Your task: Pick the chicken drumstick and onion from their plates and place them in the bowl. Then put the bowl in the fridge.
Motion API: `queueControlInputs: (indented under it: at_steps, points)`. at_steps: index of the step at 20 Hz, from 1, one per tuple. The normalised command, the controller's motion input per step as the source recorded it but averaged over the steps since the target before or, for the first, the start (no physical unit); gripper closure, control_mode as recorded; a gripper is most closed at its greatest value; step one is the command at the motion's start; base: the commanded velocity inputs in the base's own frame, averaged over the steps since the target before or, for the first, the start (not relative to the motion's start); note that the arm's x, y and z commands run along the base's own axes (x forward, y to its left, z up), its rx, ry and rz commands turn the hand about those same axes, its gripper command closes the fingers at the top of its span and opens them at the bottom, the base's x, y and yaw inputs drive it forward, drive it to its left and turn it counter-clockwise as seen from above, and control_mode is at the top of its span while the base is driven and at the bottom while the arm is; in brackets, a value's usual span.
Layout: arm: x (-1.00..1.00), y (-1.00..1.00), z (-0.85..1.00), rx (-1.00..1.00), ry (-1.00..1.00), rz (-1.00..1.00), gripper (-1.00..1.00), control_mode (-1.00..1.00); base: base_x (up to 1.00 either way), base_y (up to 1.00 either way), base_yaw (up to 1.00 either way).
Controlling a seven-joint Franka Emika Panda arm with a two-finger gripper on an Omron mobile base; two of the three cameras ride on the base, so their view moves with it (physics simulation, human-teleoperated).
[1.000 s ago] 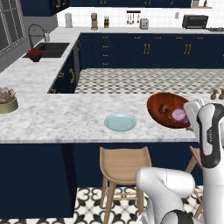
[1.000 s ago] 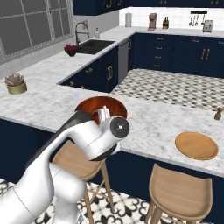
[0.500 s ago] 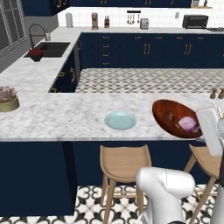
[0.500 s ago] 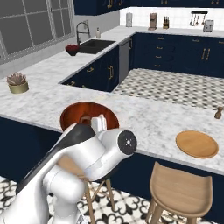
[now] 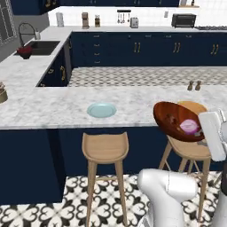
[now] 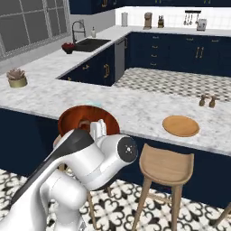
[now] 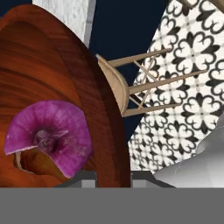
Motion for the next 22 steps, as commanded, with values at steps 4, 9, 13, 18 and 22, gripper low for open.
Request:
queueControlInputs:
  at_steps: [4,9,13,18,22]
  points:
    - [0.0,0.0,0.0,0.0,0.0,0.0,1.0,1.0,-0.51,-0.64,-0.56]
    - [0.0,0.0,0.0,0.0,0.0,0.0,1.0,1.0,0.0,0.0,-0.96]
    - [0.0,0.0,0.0,0.0,0.0,0.0,1.0,1.0,0.0,0.0,-0.96]
    - [0.0,0.0,0.0,0.0,0.0,0.0,1.0,1.0,0.0,0.0,-0.96]
    - [0.0,0.0,0.0,0.0,0.0,0.0,1.0,1.0,0.0,0.0,-0.95]
